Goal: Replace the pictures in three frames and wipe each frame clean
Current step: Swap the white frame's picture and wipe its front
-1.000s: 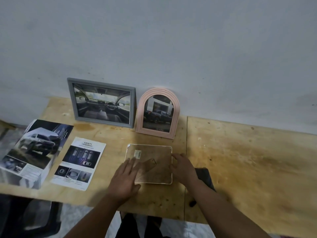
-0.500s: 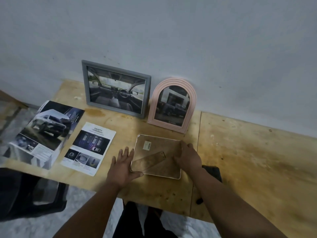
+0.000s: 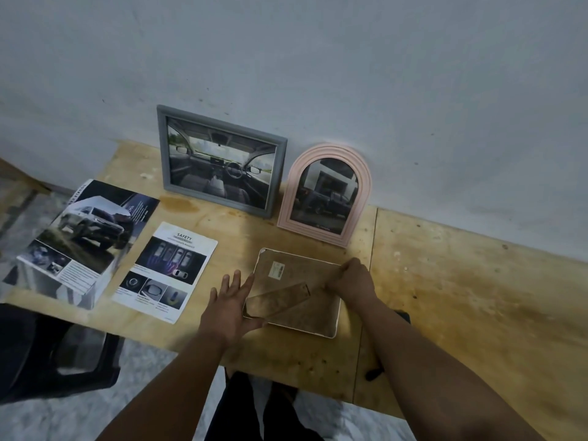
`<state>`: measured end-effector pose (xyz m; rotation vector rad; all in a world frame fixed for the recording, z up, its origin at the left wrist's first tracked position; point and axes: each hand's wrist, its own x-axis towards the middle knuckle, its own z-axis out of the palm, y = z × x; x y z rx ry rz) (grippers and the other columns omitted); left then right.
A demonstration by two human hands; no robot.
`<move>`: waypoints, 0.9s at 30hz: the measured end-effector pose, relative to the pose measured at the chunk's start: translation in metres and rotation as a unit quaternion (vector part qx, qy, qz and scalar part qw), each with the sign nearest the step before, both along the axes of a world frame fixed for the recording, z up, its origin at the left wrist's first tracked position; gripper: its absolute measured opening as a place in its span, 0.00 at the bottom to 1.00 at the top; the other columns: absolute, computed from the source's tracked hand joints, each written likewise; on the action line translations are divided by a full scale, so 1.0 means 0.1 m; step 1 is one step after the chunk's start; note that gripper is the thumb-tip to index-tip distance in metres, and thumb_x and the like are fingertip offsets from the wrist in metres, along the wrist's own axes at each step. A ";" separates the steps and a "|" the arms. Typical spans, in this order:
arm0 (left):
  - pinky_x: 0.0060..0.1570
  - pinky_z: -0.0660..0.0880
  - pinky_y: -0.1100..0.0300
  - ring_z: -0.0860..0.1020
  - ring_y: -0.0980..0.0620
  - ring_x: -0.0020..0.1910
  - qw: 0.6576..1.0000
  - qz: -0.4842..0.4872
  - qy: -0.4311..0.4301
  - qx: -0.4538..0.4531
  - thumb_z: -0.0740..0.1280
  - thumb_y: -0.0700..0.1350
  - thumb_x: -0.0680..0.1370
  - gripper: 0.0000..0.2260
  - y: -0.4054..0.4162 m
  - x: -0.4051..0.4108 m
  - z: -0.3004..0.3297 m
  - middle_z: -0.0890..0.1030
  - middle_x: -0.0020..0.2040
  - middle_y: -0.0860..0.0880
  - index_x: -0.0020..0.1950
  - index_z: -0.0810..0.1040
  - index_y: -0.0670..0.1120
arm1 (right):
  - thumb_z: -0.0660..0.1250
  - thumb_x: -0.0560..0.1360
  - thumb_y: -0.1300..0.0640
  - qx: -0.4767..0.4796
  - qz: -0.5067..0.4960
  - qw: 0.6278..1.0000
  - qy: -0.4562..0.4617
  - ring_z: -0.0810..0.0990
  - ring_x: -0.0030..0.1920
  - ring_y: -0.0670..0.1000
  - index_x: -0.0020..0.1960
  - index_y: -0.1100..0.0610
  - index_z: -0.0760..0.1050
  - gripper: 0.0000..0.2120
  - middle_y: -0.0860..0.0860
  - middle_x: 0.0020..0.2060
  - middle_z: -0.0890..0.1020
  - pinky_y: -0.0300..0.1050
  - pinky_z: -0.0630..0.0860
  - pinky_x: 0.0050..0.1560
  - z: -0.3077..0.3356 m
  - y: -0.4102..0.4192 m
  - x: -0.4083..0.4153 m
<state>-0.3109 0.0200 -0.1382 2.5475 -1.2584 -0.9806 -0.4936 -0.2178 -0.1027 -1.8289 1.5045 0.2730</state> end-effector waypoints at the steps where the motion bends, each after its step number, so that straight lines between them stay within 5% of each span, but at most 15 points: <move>1: 0.80 0.47 0.41 0.40 0.42 0.83 1.000 0.001 0.001 0.002 0.72 0.68 0.71 0.51 -0.01 0.00 0.01 0.44 0.85 0.46 0.84 0.43 0.58 | 0.82 0.66 0.52 0.009 -0.004 1.000 -0.004 0.76 0.50 0.51 0.65 0.57 0.71 0.34 0.53 0.57 0.78 0.45 0.76 0.46 0.01 -0.02 0.01; 13: 0.80 0.53 0.43 0.39 0.41 0.83 0.999 -0.013 0.007 0.046 0.72 0.67 0.72 0.51 -0.11 0.01 0.17 0.41 0.85 0.46 0.84 0.42 0.57 | 0.80 0.68 0.56 0.052 -0.033 0.998 -0.025 0.76 0.52 0.52 0.61 0.57 0.72 0.26 0.52 0.54 0.78 0.48 0.78 0.50 0.08 -0.07 -0.03; 23: 0.79 0.54 0.44 0.39 0.42 0.83 0.998 -0.020 -0.001 0.058 0.71 0.68 0.72 0.52 -0.11 0.02 0.18 0.41 0.84 0.47 0.83 0.40 0.56 | 0.76 0.72 0.62 0.110 -0.085 0.982 -0.127 0.76 0.55 0.54 0.64 0.60 0.73 0.23 0.53 0.55 0.76 0.43 0.75 0.44 0.19 -0.08 -0.07; 27: 0.79 0.56 0.44 0.40 0.42 0.83 0.998 -0.027 -0.012 0.052 0.71 0.69 0.72 0.52 -0.09 0.02 0.17 0.41 0.85 0.47 0.83 0.40 0.56 | 0.72 0.75 0.65 0.056 -0.117 0.974 -0.185 0.81 0.50 0.52 0.60 0.58 0.77 0.15 0.52 0.51 0.81 0.53 0.83 0.51 0.17 0.04 -0.20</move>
